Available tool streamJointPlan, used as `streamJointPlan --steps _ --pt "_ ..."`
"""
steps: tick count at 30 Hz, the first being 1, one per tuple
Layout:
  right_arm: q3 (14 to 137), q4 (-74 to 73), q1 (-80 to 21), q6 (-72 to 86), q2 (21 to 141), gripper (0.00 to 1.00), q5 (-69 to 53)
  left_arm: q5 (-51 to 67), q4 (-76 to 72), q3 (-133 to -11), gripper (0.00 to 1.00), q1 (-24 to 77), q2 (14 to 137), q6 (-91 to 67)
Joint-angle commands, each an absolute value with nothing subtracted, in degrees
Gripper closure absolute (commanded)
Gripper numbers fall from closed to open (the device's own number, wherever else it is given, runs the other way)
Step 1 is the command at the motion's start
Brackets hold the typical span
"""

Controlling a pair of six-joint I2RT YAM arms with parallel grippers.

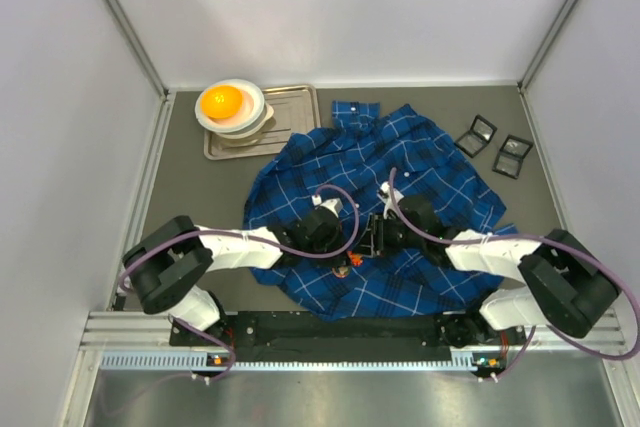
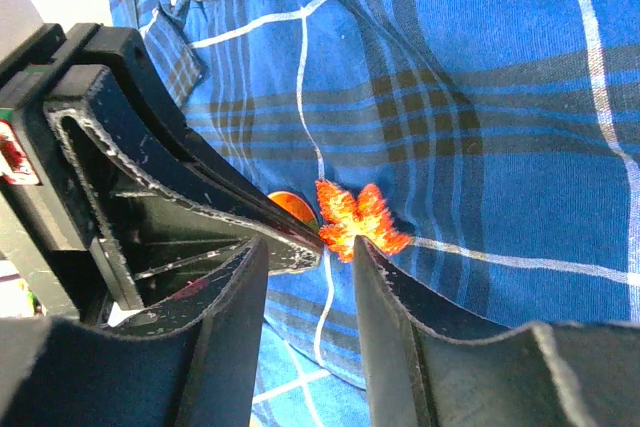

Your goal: Remove the brooch from the garment

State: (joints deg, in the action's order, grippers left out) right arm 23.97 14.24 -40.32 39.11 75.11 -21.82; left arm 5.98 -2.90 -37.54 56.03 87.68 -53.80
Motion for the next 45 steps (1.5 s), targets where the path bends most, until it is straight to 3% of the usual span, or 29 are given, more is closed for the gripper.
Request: streamJointPlan --steps 1,12,18,30,38,45 --pt "23.5 20.8 -38.3 39.5 77.4 0.60 -25.0 3.3 -6.9 -37.2 0.96 56.0 89.4 -53.0" --pt "24.2 19.0 -36.2 35.9 79.6 0.52 -25.2 1.8 -7.3 -38.0 0.98 55.8 92.9 -52.8" --pt "25.0 15.7 -36.1 33.9 80.5 0.42 -21.8 1.8 -6.9 -37.8 0.99 55.8 93.1 -53.0" --pt "27.1 14.9 -36.1 32.6 82.1 0.38 -19.3 1.5 -6.3 -37.4 0.99 55.7 93.3 -53.1" --pt "25.2 23.4 -36.2 35.6 84.8 0.38 -28.1 1.1 -5.9 -36.7 1.00 55.7 92.3 -53.3" --pt "22.2 27.5 -36.2 39.4 80.4 0.39 -32.0 1.6 -5.9 -36.5 0.99 55.8 91.5 -53.4"
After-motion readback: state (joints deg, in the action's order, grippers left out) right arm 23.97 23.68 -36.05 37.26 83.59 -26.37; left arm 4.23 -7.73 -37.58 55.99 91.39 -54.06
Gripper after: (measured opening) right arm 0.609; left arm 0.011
